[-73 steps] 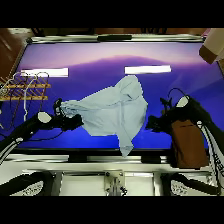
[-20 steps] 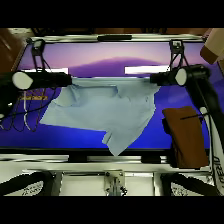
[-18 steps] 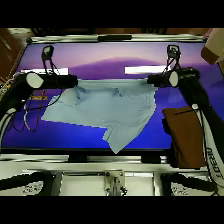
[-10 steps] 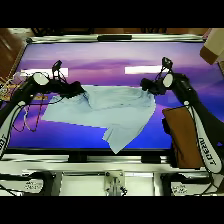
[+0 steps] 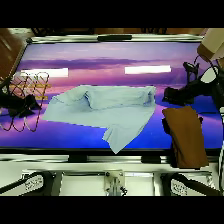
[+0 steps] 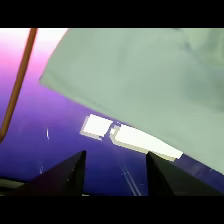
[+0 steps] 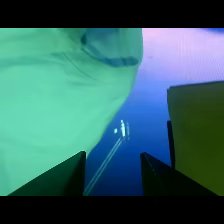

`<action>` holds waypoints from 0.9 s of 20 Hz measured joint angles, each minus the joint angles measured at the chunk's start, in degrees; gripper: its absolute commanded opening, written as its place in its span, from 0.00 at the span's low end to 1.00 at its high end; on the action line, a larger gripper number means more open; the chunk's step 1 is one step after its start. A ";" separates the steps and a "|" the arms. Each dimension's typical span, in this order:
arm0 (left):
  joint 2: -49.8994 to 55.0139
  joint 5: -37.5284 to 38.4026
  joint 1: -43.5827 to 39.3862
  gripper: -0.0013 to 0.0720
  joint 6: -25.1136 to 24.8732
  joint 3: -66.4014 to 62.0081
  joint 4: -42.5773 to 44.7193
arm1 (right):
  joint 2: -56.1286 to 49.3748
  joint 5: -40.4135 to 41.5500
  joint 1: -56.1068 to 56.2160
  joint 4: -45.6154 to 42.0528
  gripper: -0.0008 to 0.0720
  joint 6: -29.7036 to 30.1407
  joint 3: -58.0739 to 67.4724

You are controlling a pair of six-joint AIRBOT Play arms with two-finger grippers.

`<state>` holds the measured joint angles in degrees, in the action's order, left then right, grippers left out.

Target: Fold the shirts.

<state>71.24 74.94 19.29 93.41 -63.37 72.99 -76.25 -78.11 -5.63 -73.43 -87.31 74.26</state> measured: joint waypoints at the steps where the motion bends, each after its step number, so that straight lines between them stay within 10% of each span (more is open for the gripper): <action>1: -1.01 -1.99 0.76 0.65 0.90 3.76 0.46 | 0.28 -1.07 -0.20 0.76 0.65 0.66 -0.59; 14: 1.11 -35.41 1.14 0.63 3.78 21.77 -8.68 | 1.05 -2.23 0.11 6.25 0.65 3.45 -3.19; 18: 1.97 -41.27 -0.66 0.18 3.80 22.08 -9.62 | 1.05 -2.43 0.11 5.38 0.65 3.45 -4.02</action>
<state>73.21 33.67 18.63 97.21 -41.30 63.37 -75.20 -80.53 -5.52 -68.05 -83.85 70.24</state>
